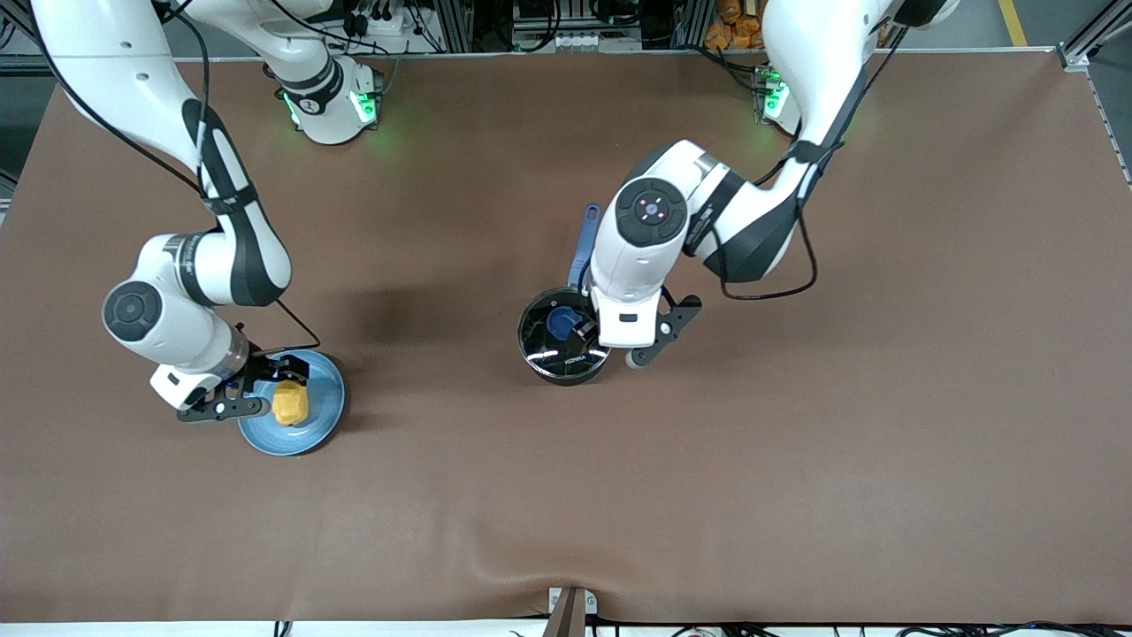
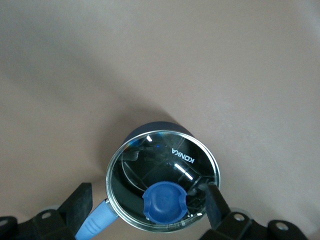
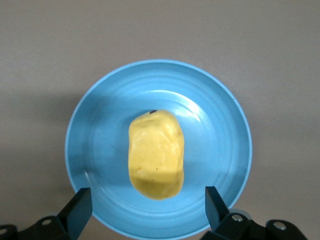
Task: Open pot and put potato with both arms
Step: 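Grasp the potato with the right gripper while the left gripper grasps the knob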
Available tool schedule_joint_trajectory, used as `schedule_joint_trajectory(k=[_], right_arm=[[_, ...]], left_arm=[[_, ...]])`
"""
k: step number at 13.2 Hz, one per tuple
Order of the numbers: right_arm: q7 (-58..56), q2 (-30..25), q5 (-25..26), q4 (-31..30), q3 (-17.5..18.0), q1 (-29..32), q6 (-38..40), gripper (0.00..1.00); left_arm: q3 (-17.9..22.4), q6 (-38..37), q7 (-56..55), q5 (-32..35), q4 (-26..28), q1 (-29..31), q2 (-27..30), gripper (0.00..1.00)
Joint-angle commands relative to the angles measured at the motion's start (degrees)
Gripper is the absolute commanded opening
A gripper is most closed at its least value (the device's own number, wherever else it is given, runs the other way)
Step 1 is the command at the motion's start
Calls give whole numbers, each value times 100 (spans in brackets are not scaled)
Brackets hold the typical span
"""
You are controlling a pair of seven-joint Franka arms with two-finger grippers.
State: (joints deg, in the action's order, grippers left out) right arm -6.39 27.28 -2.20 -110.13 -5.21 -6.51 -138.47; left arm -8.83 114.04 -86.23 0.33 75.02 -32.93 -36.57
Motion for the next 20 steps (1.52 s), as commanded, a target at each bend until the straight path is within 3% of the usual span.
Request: schedule_joint_trajectory(k=[1, 9, 10, 11, 12, 13, 16, 20], right_arm=[[-72, 128, -88, 0, 29, 53, -189, 100], [-72, 726, -88, 0, 29, 36, -1077, 100], [-72, 726, -88, 0, 29, 36, -1077, 82], [-72, 735, -88, 0, 29, 27, -1077, 57], [-72, 726, -88, 0, 29, 27, -1077, 38], [-64, 726, -88, 0, 29, 36, -1077, 28], [-37, 595, -88, -9, 29, 53, -990, 18], [-20, -300, -88, -18, 29, 27, -17, 17]], left_arm=[[66, 4, -455, 46, -181, -161, -201, 100], [92, 364, -913, 292, -172, -468, -465, 100], [101, 417, -939, 327, -172, -494, -517, 100], [110, 531, -1026, 380, -172, -538, -588, 100], [101, 619, -1158, 467, -172, -547, -606, 100], [101, 637, -1203, 494, -172, -547, -632, 100], [101, 734, -1247, 503, -172, -565, -676, 100], [110, 813, -1326, 512, -172, -635, -746, 100]])
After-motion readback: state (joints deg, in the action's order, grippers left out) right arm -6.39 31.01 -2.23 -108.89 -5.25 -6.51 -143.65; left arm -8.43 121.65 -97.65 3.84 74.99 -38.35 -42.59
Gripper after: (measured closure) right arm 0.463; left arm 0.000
